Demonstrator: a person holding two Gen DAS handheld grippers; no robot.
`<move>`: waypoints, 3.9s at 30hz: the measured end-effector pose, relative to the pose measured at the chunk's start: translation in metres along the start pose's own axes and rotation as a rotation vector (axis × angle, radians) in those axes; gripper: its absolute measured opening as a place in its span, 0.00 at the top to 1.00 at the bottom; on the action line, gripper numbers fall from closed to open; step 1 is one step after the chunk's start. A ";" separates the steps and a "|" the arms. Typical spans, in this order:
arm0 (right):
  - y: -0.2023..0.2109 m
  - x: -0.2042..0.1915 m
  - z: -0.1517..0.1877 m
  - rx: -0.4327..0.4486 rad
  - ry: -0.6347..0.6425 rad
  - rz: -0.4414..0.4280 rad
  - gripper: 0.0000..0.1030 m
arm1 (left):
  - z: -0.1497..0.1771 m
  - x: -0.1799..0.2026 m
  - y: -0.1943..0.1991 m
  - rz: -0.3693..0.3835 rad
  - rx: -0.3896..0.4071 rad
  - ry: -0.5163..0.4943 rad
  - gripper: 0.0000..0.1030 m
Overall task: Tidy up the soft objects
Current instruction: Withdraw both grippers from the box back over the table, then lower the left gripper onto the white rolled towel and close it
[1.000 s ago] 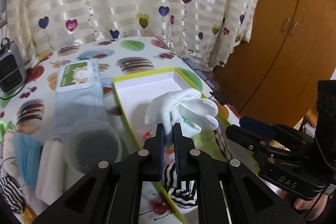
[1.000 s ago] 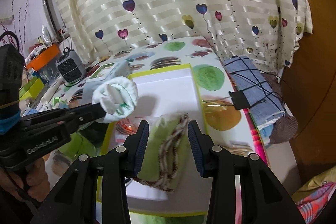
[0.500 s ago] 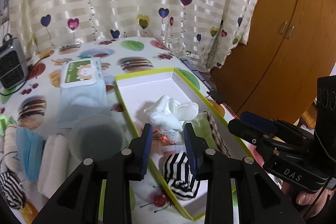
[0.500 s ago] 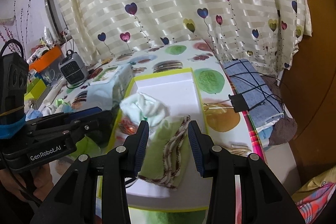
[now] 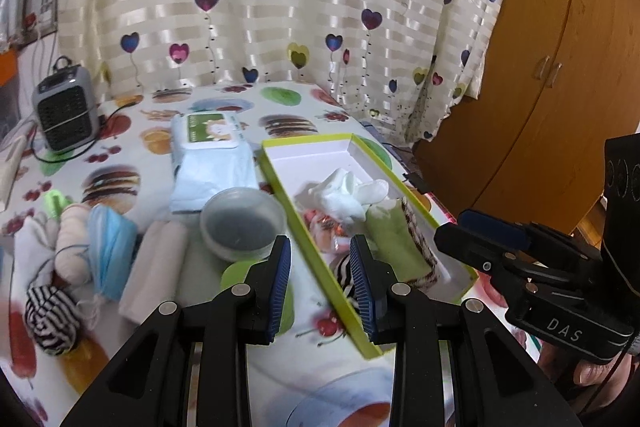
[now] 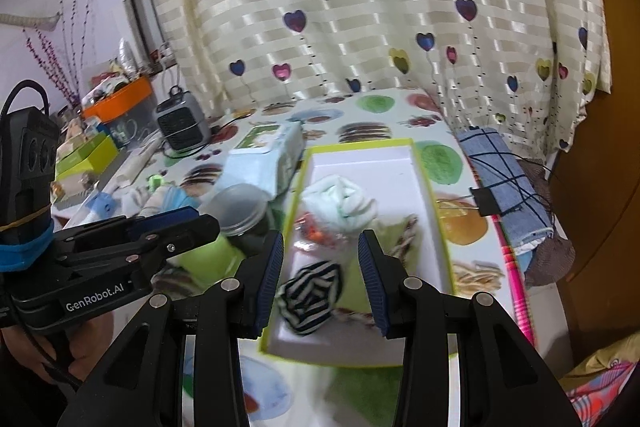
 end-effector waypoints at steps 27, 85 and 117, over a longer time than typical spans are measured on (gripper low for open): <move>0.015 -0.063 0.008 -0.002 0.101 -0.092 0.52 | 0.036 -0.033 0.052 -0.065 0.037 0.078 0.72; -0.033 -0.112 -0.007 -0.064 0.195 -0.171 0.45 | 0.033 -0.131 -0.019 -0.151 -0.109 0.097 0.65; -0.034 -0.153 -0.010 -0.070 0.218 -0.202 0.45 | 0.072 -0.135 0.069 -0.136 0.026 0.185 0.87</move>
Point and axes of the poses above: each gripper's, at about its wrist camera, not at the fingertips, and y roughly against the way its jaws point, x to its right, z to its underside, the point moved 2 cm from there along -y, roughly the way its jaws point, and after that the axes turned 11 degrees about z, right-handed, at the moved point
